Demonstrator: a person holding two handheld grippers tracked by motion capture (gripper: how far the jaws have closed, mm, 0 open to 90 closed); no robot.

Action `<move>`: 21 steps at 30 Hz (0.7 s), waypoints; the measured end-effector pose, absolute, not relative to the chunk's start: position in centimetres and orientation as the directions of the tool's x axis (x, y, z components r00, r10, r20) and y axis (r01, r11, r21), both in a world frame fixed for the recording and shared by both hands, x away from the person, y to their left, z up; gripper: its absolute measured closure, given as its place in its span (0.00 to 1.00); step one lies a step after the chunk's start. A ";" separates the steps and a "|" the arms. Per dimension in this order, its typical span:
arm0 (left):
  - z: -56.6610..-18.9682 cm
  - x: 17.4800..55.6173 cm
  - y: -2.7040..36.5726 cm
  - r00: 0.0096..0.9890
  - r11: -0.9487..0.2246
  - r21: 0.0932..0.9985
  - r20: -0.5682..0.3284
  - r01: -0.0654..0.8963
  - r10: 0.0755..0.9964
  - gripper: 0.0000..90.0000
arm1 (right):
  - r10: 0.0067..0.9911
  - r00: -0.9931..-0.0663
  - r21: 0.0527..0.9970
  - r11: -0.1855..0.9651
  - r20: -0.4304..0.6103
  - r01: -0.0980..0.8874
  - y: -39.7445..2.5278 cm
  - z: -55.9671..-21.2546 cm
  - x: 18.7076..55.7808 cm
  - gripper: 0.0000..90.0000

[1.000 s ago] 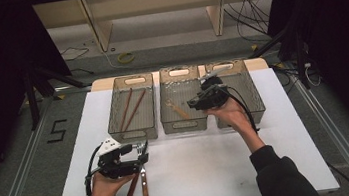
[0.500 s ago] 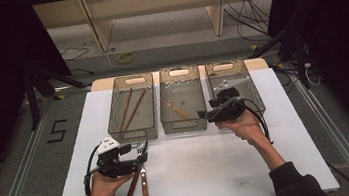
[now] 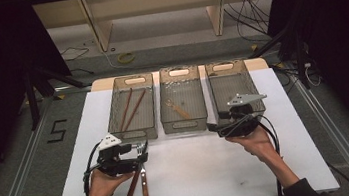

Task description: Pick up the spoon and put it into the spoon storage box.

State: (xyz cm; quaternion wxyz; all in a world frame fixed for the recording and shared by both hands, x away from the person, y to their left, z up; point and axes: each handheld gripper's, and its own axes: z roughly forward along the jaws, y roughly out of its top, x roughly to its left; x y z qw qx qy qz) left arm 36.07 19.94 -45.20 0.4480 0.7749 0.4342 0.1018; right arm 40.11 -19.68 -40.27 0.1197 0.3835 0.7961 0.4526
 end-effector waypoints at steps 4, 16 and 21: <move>-44.9 36.2 20.0 0.594 -0.233 0.762 -0.235 0.604 0.769 0.23 | 0.718 -0.676 0.815 0.285 0.168 0.505 -20.2 -40.8 39.2 0.38; -44.7 36.6 19.8 0.566 -0.305 0.651 -0.234 0.695 0.791 0.24 | 0.721 -0.667 0.816 0.264 0.186 0.513 -21.6 -42.2 37.4 0.37; -44.8 36.6 19.8 0.558 -0.324 0.617 -0.231 0.717 0.797 0.25 | 0.721 -0.662 0.824 0.238 0.205 0.514 -22.1 -42.6 36.8 0.35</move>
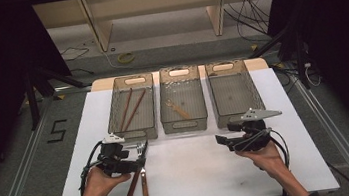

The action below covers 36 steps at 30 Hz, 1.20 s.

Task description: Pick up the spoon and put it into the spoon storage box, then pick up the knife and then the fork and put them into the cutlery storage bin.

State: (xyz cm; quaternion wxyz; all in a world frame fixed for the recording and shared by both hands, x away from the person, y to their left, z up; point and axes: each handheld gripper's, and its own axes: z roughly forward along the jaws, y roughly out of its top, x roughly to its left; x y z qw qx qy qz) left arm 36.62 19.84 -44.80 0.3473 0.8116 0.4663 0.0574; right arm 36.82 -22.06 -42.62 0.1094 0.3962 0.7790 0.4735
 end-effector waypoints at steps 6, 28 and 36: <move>-44.9 36.6 19.8 0.559 -0.352 0.585 -0.218 0.731 0.800 0.25 | 0.722 -0.660 0.829 0.228 0.208 0.510 -22.4 -43.0 36.3 0.34; -45.6 36.5 19.9 0.560 -0.437 0.455 -0.178 0.776 0.809 0.26 | 0.710 -0.674 0.823 0.250 0.203 0.511 -22.4 -43.9 34.9 0.32; -46.0 36.4 20.0 0.561 -0.465 0.406 -0.156 0.787 0.813 0.27 | 0.708 -0.677 0.820 0.257 0.201 0.512 -22.5 -44.0 34.5 0.32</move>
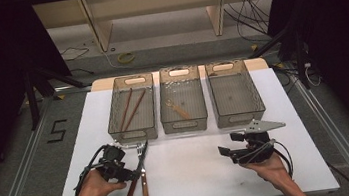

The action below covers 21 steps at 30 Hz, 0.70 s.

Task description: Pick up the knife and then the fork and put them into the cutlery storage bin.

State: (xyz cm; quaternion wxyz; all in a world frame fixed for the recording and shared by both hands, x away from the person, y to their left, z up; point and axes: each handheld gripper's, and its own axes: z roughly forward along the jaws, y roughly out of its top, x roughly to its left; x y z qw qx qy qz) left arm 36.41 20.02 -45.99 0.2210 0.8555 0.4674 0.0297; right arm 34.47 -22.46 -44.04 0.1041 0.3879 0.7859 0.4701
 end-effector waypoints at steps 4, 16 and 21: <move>-46.1 36.3 20.0 0.557 -0.471 0.384 -0.149 0.794 0.817 0.28 | 0.705 -0.680 0.819 0.260 0.202 0.512 -22.5 -44.2 34.4 0.32; -46.2 35.9 20.2 0.562 -0.496 0.332 -0.139 0.802 0.816 0.39 | 0.704 -0.681 0.814 0.269 0.199 0.515 -22.5 -44.2 34.0 0.32; -46.4 35.7 19.7 0.580 -0.520 0.311 -0.147 0.796 0.801 0.45 | 0.705 -0.684 0.814 0.276 0.190 0.511 -22.4 -44.2 33.9 0.32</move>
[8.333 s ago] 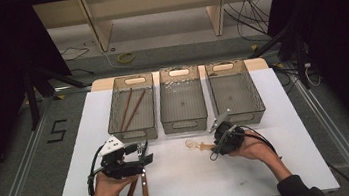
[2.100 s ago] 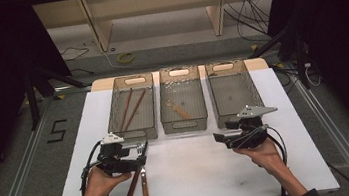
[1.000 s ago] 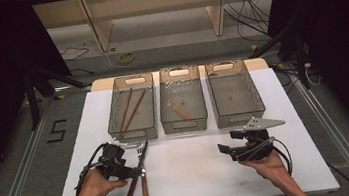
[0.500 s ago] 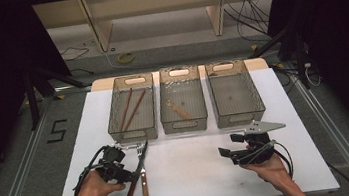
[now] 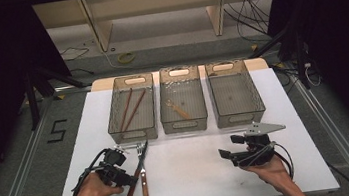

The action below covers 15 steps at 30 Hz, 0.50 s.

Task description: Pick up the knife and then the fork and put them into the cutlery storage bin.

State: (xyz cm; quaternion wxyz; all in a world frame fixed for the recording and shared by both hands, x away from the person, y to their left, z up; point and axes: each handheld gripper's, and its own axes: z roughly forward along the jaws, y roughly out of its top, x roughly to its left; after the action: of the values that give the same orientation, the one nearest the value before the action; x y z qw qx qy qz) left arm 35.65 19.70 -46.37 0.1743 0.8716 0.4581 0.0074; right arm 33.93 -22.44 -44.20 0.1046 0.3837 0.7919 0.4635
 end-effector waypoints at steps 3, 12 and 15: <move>-46.4 35.5 19.4 0.594 -0.537 0.301 -0.139 0.788 0.792 0.49 | 0.705 -0.684 0.813 0.279 0.189 0.511 -22.4 -44.2 33.9 0.32; -46.6 35.3 19.0 0.617 -0.565 0.293 -0.129 0.772 0.776 0.60 | 0.702 -0.686 0.812 0.281 0.190 0.512 -22.4 -44.3 33.8 0.33; -46.7 35.2 18.7 0.625 -0.577 0.291 -0.102 0.763 0.774 0.63 | 0.702 -0.686 0.811 0.281 0.191 0.513 -22.3 -44.3 33.8 0.33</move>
State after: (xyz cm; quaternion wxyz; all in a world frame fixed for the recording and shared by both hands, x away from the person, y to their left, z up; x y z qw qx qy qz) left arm 35.23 18.74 -46.65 0.1553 0.8879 0.4327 0.0180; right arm 33.85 -22.34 -44.29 0.1022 0.3828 0.7938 0.4615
